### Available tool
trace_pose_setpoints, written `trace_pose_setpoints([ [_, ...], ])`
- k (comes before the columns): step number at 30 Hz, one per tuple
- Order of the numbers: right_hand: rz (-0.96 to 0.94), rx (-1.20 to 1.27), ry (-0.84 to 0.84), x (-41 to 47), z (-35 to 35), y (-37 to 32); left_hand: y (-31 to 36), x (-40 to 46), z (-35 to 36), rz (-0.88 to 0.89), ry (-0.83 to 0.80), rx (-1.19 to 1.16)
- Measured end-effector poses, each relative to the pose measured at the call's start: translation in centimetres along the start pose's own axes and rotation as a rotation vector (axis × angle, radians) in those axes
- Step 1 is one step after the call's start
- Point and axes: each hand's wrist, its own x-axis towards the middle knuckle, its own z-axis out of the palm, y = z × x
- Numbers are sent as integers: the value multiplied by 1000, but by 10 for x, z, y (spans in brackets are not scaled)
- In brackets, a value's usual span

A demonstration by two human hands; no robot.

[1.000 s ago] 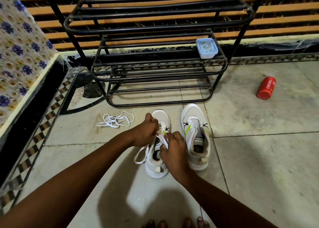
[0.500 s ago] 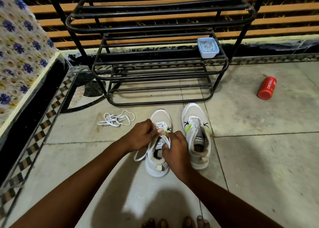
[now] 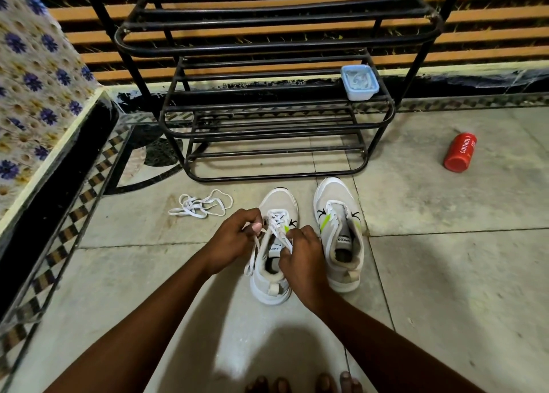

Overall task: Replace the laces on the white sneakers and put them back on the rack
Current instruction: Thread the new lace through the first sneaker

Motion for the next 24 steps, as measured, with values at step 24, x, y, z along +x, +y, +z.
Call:
trace_pose_setpoints([
  [24, -163, 419, 213, 18, -43, -8, 12, 10, -5, -253, 237, 98],
])
